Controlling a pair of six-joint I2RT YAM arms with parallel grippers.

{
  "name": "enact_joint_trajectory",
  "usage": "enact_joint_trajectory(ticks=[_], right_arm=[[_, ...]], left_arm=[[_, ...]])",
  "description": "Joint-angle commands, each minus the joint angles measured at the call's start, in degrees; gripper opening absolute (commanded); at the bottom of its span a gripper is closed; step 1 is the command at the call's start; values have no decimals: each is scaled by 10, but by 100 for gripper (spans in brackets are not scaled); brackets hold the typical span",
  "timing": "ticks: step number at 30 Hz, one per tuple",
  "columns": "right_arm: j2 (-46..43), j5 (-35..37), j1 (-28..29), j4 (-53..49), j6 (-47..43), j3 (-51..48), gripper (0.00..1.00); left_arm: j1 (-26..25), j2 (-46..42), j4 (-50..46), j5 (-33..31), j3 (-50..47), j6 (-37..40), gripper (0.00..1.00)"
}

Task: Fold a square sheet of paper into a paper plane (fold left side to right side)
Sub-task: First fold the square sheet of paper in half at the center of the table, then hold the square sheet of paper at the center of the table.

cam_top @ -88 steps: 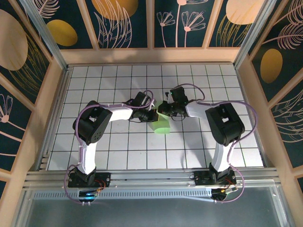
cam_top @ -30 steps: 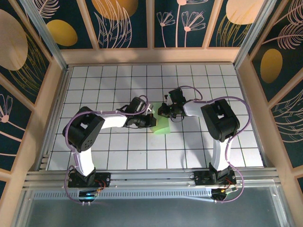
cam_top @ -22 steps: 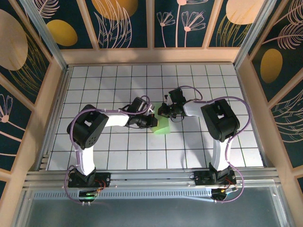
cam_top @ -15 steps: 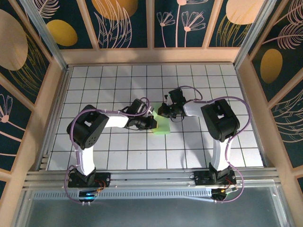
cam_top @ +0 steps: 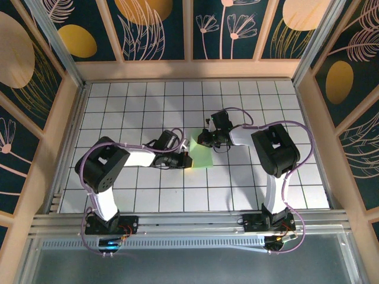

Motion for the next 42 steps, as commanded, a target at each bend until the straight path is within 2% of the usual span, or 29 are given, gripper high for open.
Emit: enact_joint_trajectory(ticks=[1,14,20,23,29,42], right_arm=[[8,49,-9,-39,-8,-22,0],[4,50,-8,-41,-8,-24,0],[2,51,-8,-41,-9,-26,0],[2,51,-8,-40,-9,-25,0],[3,50,-7,-40,-7,-22,0],[5,40,-7,-39,-7,-14,0]], left_arm=[[-9,-3,-83,16,-32,17,0],[-6,-39,-81,46,10,-5,1],[32,-43,-80,57,50,-11,0],[49,-23,-82,54,75,-1,0],[51,40,-104,32,139,27,0],[30,110,-132,5,192,47,0]])
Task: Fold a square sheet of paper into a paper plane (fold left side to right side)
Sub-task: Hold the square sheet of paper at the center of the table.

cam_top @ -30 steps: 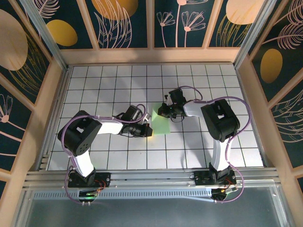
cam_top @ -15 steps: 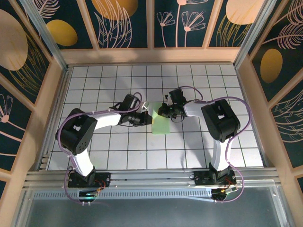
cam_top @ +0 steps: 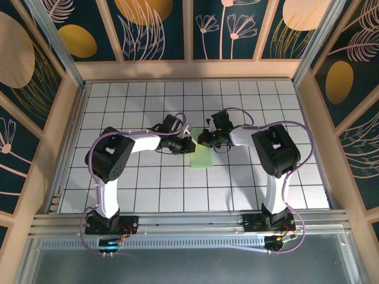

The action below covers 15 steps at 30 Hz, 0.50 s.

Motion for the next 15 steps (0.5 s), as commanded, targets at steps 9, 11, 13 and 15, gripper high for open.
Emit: enact_joint_trajectory(ticks=[9,11,13,15], right_arm=[[-14,8,-8,-33,4,8,5],[-30,6,-10,-30,8,9,11],[-48,7,-11,-33,10,7,15],[-69,10,-10,-41,10,3,16]], left_arm=[[-20,27,-33,-41,-6,7,0],[-22,25,-35,-48,-9,0,0],[-22,24,-35,-53,-14,-8,0],[-24,20,-28,-57,-21,-17,0]])
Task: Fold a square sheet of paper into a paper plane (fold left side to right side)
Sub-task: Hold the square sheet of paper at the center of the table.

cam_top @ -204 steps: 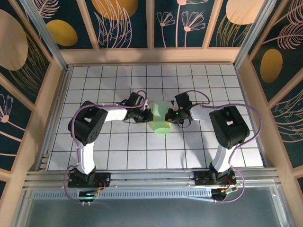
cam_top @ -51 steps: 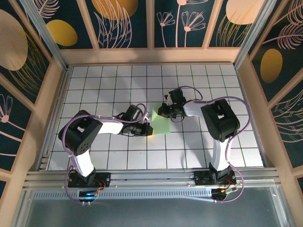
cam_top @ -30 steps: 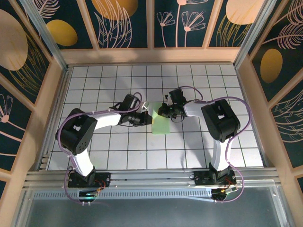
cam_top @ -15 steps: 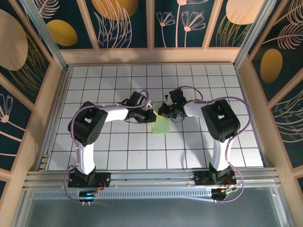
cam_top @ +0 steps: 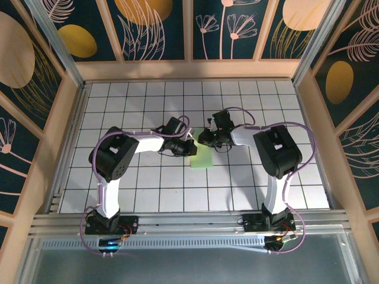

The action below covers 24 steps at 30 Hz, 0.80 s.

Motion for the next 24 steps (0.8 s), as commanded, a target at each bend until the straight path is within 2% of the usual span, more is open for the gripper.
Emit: enact_joint_trajectory(ticks=[1,5,11,15,24], right_arm=[[-59,9,-5,-27,2,-4,16],[-105,6,3,-46,11,-42,14],[-125,-3,34,-27,47,-103,0],[-102,-6,55,-11,60,-119,0],[-72,13,57,-32,46,-126,0]], left_arm=[[-9,5,-20,-32,-26,-18,0],[-10,0,-16,-37,-32,-31,0],[-10,-4,-18,-40,-34,-32,0],[-10,-8,-17,-40,-35,-34,0],[-11,-21,-10,-39,-9,-57,0]])
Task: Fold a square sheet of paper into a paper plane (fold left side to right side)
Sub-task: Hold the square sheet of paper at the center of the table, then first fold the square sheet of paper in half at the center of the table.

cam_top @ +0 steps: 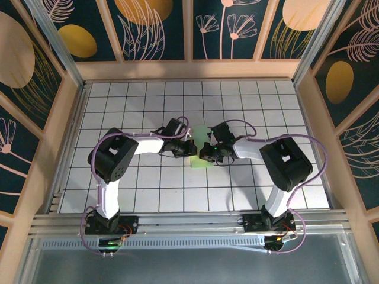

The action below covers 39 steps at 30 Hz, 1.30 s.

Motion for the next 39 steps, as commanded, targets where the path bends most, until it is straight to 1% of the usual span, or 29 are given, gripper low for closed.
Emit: enact_joint_trajectory(ticks=[1,7,15,20,30,39], right_arm=[[18,17,0,-18,-8,-9,0],[31,40,-1,-51,-31,-8,0],[38,52,-2,-54,-37,-12,0],[41,62,-1,-62,-42,-13,0],[41,76,-7,-74,-56,-22,0],[41,79,-15,-75,-62,-32,0]], left_arm=[[-3,-10,-31,-19,13,-17,0],[5,0,-20,-20,42,-25,0],[26,19,23,-23,32,-25,0],[31,26,17,-41,38,-15,0],[40,37,23,-69,23,-22,0],[74,47,25,-85,34,-18,0]])
